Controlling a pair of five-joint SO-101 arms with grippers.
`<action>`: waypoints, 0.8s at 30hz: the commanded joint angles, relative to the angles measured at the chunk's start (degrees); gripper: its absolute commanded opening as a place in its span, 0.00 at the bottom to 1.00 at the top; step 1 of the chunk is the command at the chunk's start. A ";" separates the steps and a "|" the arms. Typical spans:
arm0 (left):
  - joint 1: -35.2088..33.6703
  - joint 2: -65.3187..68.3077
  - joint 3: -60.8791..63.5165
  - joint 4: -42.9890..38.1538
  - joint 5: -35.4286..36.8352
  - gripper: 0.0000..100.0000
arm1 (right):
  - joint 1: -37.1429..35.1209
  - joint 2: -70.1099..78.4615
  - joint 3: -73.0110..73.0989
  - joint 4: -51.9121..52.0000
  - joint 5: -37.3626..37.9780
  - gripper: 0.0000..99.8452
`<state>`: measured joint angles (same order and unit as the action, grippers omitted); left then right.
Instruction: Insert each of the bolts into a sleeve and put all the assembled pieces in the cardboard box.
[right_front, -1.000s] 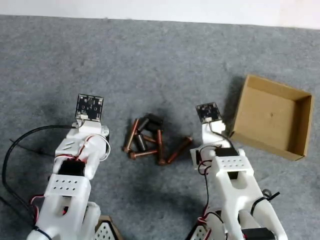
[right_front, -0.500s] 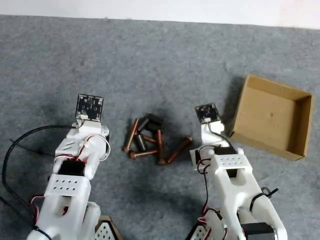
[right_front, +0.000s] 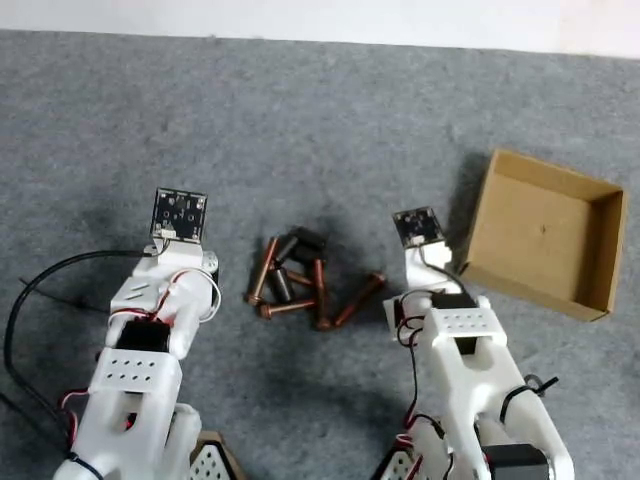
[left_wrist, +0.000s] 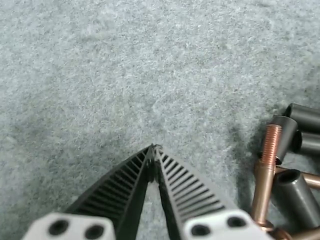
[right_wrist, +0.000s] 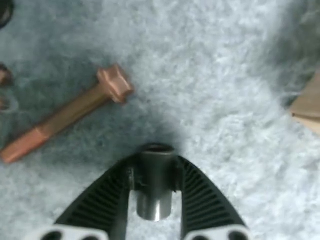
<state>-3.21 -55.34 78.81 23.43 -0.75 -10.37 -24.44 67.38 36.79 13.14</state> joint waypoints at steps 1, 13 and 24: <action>-0.31 -1.36 -0.22 -1.14 -0.53 0.01 | -0.48 -1.36 -0.40 -0.48 1.41 0.00; -0.40 -1.45 -0.22 -1.14 -0.53 0.01 | -0.57 -45.93 20.53 -3.91 1.41 0.00; -0.22 -1.27 -0.13 -1.14 -0.44 0.01 | -0.66 -81.27 30.64 9.89 1.76 0.00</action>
<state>-3.21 -55.34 78.90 23.43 -0.75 -10.90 -98.46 96.04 43.21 14.29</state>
